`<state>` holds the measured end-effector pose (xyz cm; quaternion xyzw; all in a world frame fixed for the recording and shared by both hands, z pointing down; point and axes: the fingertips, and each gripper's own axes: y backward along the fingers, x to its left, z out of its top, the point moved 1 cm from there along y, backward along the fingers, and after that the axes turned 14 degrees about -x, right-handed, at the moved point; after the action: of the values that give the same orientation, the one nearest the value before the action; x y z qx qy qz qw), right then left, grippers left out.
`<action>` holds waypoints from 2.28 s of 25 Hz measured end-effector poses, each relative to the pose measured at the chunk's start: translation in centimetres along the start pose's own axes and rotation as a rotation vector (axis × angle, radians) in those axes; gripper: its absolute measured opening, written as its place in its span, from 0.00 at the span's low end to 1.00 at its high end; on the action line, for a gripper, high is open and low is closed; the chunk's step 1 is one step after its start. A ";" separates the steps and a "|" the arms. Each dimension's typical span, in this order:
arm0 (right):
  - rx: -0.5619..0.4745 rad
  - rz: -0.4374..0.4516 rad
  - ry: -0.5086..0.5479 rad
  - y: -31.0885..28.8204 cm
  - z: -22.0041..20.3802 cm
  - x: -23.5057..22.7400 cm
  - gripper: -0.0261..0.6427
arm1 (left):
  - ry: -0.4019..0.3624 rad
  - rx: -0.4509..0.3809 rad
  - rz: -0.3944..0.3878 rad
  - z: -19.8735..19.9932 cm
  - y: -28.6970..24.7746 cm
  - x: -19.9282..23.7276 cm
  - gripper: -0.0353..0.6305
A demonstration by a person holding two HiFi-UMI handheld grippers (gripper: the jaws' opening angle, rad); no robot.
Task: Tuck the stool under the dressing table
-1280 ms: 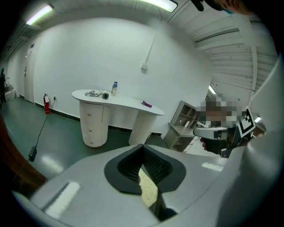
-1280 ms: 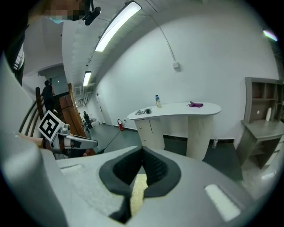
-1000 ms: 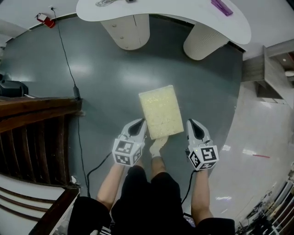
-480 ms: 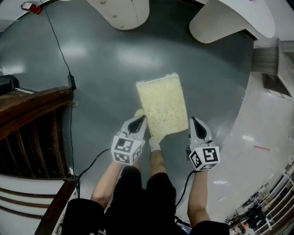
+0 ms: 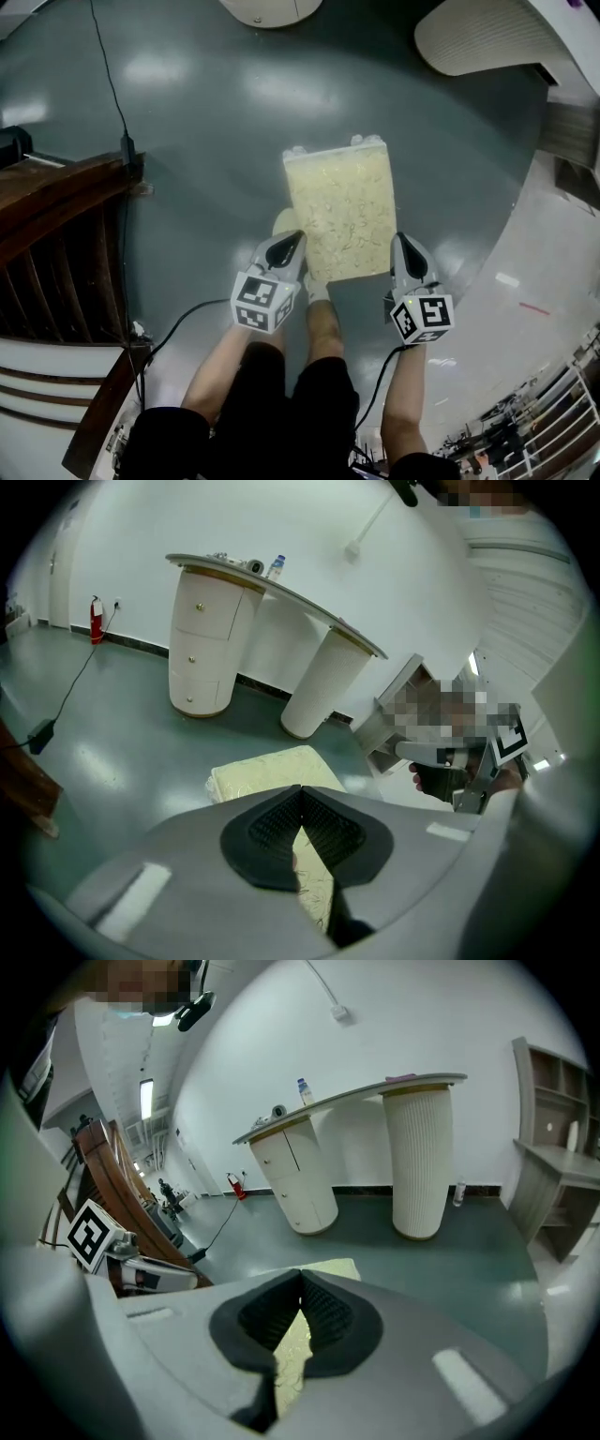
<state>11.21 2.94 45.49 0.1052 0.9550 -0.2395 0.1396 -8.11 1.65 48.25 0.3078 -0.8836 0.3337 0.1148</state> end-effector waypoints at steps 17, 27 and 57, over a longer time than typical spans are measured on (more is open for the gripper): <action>0.084 0.005 0.001 -4.6 -8.8 -5.2 0.04 | 0.070 0.021 0.066 -7.0 -5.3 4.6 0.07; 0.141 0.041 -0.067 -6.1 -11.2 -7.7 0.23 | 0.196 0.011 0.080 -8.5 -6.9 5.9 0.41; 0.160 0.284 -0.356 -9.9 -15.1 -8.8 0.53 | 0.307 -0.051 0.062 -12.0 -11.2 7.1 0.79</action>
<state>13.50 0.55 65.30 0.2052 0.8691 -0.3071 0.3290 -6.74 -0.30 66.01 0.2226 -0.8729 0.3576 0.2462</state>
